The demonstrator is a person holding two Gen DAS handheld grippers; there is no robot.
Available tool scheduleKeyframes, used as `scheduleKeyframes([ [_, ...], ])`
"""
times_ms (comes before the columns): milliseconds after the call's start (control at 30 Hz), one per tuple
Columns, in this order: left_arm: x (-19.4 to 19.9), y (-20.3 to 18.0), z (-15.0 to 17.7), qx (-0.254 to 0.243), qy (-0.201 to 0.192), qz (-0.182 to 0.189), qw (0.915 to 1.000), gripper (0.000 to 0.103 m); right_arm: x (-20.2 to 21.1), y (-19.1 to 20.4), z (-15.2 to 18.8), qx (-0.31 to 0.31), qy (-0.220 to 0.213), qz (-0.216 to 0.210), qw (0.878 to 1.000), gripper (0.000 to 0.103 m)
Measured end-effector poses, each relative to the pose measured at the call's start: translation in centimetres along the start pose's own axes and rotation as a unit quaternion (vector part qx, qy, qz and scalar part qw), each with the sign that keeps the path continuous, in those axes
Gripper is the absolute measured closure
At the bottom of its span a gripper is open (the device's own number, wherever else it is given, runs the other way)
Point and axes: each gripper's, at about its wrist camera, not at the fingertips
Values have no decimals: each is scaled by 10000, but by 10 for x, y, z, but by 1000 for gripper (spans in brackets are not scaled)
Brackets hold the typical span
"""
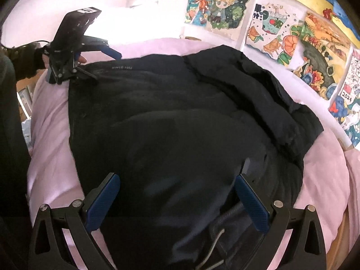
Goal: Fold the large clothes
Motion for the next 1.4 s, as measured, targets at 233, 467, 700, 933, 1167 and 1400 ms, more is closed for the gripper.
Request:
scheduleKeyframes([
  [233,31,-2,18,-85,110,-189,9997,2,-3,24,17,667,385,-362,9964,0],
  [467,40,-12,39,-441,579,-203,9971,2,-8,31,30,945,567,-223,9937,0],
  [700,24,-26,58,-991,992,-422,9892,2,-15,38,40,1277,628,104,9898,0],
  [933,12,-28,66,-1369,1115,-959,9796,1,-22,45,55,1673,476,696,9823,0],
  [1167,12,-37,75,-1670,666,-1874,9657,1,-19,46,63,1982,77,1366,9706,0],
  [1400,19,-35,70,-1619,230,-2534,9535,1,-8,49,72,2331,-426,1960,9515,1],
])
Point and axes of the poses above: each gripper's, at about its wrist camera, not at the fingertips, and x roughly against the way its jaws point, y to its left, z to its underside, and after that the axes turned 10 degrees about -x, right-handed
